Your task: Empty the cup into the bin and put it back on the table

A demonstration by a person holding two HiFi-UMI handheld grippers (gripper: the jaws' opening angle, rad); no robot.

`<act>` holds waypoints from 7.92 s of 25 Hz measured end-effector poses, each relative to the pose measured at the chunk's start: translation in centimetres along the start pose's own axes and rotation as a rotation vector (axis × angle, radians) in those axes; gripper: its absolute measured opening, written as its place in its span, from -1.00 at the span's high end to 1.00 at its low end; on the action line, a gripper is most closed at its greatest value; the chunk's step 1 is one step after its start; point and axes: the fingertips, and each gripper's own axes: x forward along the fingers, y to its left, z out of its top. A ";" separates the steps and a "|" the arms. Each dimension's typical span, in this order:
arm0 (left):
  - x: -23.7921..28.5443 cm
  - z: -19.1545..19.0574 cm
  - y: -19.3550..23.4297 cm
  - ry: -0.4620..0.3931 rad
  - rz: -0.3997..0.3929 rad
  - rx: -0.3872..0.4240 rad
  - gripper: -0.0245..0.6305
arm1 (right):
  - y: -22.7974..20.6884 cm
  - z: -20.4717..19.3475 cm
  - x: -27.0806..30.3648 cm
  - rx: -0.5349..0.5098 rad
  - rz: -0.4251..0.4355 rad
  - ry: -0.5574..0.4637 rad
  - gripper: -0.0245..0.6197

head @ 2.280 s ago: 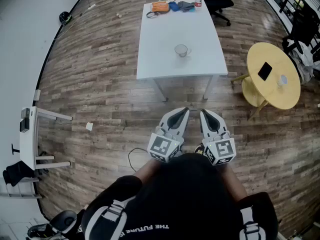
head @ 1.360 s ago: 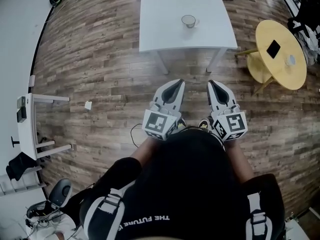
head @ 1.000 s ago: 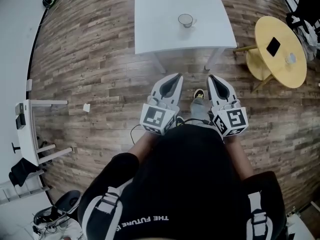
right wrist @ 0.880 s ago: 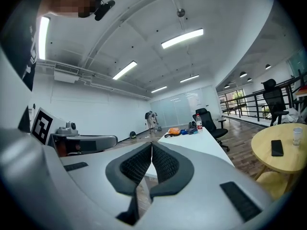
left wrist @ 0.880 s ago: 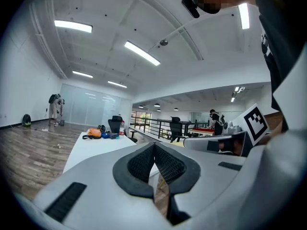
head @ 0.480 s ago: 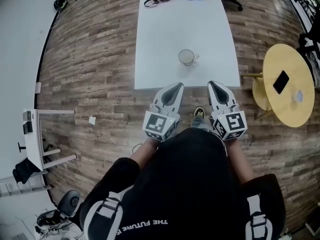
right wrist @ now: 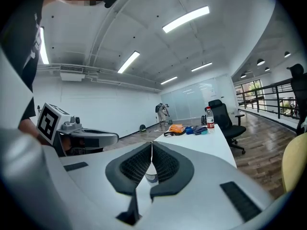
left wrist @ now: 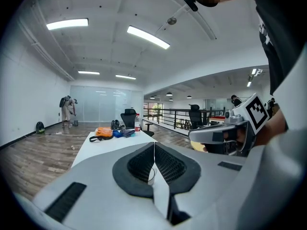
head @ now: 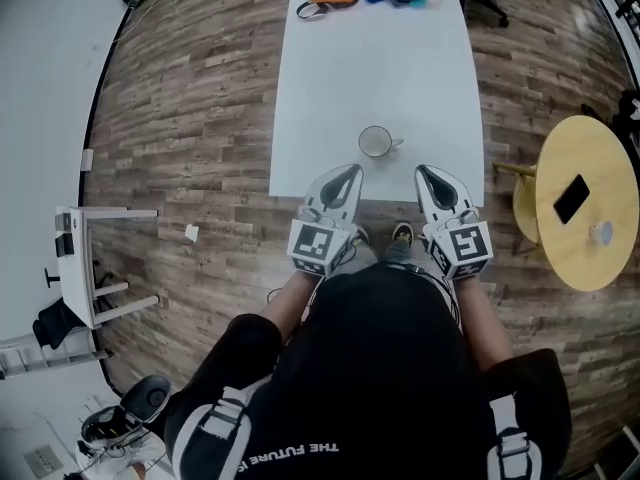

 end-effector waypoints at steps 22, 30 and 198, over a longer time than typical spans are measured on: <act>6.6 -9.1 3.1 0.113 -0.201 0.098 -0.18 | -1.5 -0.3 5.7 -0.013 -0.068 0.057 0.87; 10.4 -14.9 3.1 0.185 -0.295 0.129 -0.24 | -2.4 -1.7 5.7 -0.026 -0.098 0.129 0.87; 16.0 -7.5 1.0 0.141 -0.504 0.144 -0.24 | -9.4 -7.1 12.9 -0.057 -0.091 0.287 0.78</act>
